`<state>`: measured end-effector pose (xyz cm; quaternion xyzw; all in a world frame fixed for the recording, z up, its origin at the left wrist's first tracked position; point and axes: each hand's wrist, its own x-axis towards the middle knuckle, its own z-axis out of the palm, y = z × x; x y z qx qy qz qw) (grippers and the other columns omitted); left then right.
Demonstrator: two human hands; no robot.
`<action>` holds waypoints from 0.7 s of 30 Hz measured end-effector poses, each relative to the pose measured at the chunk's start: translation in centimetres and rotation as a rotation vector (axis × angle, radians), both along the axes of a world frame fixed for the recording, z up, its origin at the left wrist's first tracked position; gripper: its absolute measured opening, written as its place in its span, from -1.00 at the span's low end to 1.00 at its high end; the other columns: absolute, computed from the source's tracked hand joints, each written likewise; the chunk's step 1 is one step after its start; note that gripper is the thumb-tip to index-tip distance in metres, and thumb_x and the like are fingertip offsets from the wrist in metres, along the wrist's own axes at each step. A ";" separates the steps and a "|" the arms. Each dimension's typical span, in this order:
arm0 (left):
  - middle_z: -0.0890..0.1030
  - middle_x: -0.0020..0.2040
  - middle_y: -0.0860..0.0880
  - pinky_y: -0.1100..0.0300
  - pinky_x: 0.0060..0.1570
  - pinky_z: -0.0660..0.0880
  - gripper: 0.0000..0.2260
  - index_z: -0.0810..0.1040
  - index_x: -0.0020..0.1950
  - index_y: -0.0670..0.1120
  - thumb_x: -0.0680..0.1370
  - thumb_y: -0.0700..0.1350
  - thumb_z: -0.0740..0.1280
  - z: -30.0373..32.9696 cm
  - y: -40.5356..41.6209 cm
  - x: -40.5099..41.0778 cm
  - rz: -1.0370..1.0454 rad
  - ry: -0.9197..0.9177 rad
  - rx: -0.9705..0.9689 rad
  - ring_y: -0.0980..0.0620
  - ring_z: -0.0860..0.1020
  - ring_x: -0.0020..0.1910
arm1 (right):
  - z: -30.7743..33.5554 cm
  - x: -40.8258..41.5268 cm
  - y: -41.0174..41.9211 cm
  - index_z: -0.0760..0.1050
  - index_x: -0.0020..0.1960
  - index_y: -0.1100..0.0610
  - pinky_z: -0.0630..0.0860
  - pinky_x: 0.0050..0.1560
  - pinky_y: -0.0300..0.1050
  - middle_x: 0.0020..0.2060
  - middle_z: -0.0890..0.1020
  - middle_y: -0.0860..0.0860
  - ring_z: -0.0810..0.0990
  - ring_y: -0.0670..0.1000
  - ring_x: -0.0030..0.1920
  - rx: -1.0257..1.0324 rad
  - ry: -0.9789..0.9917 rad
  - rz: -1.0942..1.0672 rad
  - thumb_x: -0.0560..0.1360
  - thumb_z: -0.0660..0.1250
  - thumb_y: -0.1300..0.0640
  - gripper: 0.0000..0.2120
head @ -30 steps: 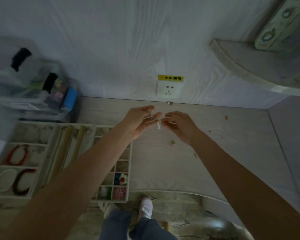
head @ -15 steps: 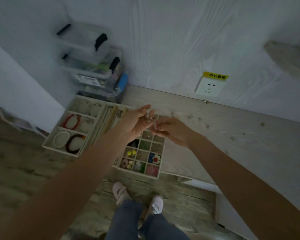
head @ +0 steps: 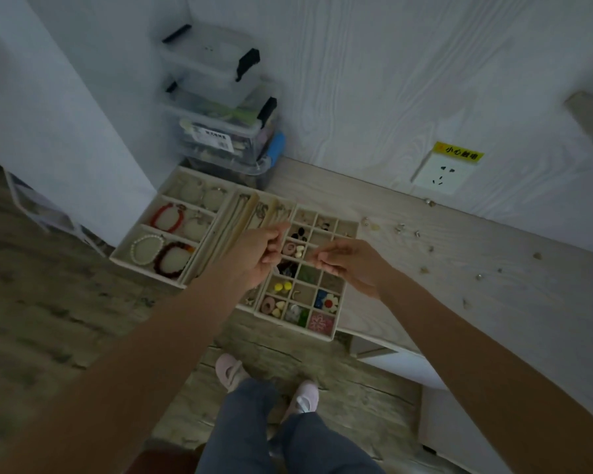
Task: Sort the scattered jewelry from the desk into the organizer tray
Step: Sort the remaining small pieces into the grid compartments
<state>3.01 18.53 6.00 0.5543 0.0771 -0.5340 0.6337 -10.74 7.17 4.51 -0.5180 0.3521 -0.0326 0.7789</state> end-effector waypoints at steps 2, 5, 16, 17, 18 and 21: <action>0.30 -0.38 0.01 0.38 -0.65 0.14 -0.69 0.40 0.32 -0.25 0.65 -0.26 0.01 -0.1 0.2 0.0 -0.025 -0.019 0.012 0.19 0.26 -0.60 | -0.2 -0.1 -0.2 0.56 -0.12 0.30 0.59 -0.19 -0.28 -0.28 0.66 0.12 0.68 -0.02 -0.24 0.011 0.007 -0.057 0.48 0.22 0.49 -0.81; 0.33 -0.37 0.00 0.37 -0.62 0.15 -0.71 0.44 0.29 -0.24 0.64 -0.26 0.04 0.1 0.4 -0.1 -0.090 -0.083 0.052 0.18 0.25 -0.52 | -0.4 -0.5 -0.6 0.57 -0.09 0.33 0.59 -0.28 -0.29 -0.40 0.66 0.05 0.68 -0.04 -0.33 -0.075 0.063 -0.121 0.46 0.26 0.49 -0.84; 0.50 0.11 -0.07 0.21 -0.03 0.41 -0.54 0.40 0.34 -0.04 0.48 0.00 0.41 -2.0 -0.1 0.3 -0.822 -1.309 0.424 0.00 0.49 0.04 | -2.1 -0.9 -1.9 0.59 -0.03 0.30 0.35 -0.30 -0.62 -0.19 0.60 0.08 0.55 -0.20 -0.29 -0.787 0.345 -0.012 0.41 0.41 0.38 -0.86; 0.48 0.19 -0.10 0.14 0.06 0.42 -0.45 0.34 0.40 -0.04 0.46 0.02 0.42 -2.3 -0.2 0.4 -0.864 -1.329 0.452 -0.05 0.48 0.14 | -2.2 -1.0 -1.9 0.58 -0.04 0.30 0.34 -0.30 -0.63 -0.16 0.61 0.10 0.58 -0.10 -0.21 -0.837 0.359 0.008 0.42 0.40 0.36 -0.88; 0.45 0.26 -0.11 0.09 0.14 0.42 -0.38 0.28 0.44 -0.04 0.45 0.04 0.43 -2.4 -0.3 0.5 -0.904 -1.340 0.479 -0.08 0.45 0.22 | -2.3 -1.0 -1.9 0.59 -0.06 0.30 0.33 -0.29 -0.62 -0.13 0.62 0.14 0.59 -0.01 -0.14 -0.886 0.370 0.028 0.43 0.40 0.34 -0.90; 0.39 0.32 -0.14 0.02 0.22 0.41 -0.31 0.23 0.47 -0.07 0.43 0.09 0.44 -2.6 -0.4 0.7 -0.994 -1.370 0.543 -0.12 0.41 0.29 | -2.5 -1.0 -1.9 0.63 -0.04 0.30 0.36 -0.18 -0.50 -0.04 0.62 0.20 0.60 0.08 -0.04 -0.999 0.388 0.122 0.45 0.38 0.32 -0.89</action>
